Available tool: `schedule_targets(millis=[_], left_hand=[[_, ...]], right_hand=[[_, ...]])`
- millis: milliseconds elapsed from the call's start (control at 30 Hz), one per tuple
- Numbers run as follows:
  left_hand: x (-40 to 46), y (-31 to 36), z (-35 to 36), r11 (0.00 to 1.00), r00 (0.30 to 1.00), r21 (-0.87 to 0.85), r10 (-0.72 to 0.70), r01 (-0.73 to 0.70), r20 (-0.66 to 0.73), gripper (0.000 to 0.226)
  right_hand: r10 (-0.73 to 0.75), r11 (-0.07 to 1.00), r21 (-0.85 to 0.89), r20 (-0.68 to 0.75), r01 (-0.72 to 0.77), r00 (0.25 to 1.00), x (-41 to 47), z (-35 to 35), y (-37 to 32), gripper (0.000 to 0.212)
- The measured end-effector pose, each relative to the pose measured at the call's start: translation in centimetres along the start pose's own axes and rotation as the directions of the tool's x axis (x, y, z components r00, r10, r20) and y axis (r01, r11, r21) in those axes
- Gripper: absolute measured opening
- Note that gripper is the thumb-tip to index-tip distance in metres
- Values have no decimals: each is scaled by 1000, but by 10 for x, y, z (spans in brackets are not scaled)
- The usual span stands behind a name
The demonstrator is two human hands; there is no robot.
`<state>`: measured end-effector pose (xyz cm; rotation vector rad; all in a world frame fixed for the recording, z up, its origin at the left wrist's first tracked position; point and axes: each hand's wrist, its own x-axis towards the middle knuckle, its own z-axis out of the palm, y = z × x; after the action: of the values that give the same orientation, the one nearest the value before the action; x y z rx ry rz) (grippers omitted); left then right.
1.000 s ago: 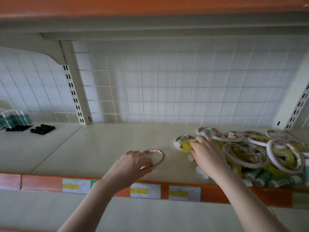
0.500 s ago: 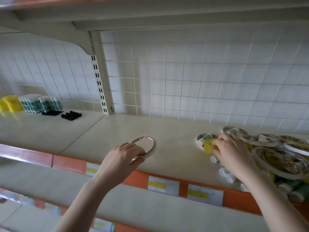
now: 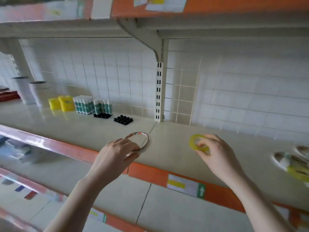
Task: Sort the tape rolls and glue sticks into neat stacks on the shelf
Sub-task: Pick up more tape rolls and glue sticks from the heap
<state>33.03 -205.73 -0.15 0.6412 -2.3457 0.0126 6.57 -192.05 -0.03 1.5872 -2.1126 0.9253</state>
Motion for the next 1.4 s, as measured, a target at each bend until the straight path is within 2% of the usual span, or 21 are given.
schedule_targets(millis=[267,367,733,1067,1200,1400], left_hand=[[-26,-143,-83,996,1000,85,-13,15,-18,8],[-34,-190,-102,996,999,86,-26,30,-41,14],[-29,-359,-129,974,991,207,-72,95,-115,17],[-12,-496,-148,969,986,202,-119,140,-114,12],[-17,-549,-155,972,985,189,-114,137,-132,25],[-18,-629,-160,984,993,172,-25,45,-117,26]], right_hand=[[9,983,183,19,-12,1000,54,88,-155,19],[-14,975,224,37,5,999,77,117,-197,20],[-153,919,369,2,141,988,187,238,-303,23],[-128,891,451,156,45,979,281,330,-395,15],[-129,915,398,139,64,982,304,366,-432,16],[-62,961,274,150,19,987,335,412,-480,17]])
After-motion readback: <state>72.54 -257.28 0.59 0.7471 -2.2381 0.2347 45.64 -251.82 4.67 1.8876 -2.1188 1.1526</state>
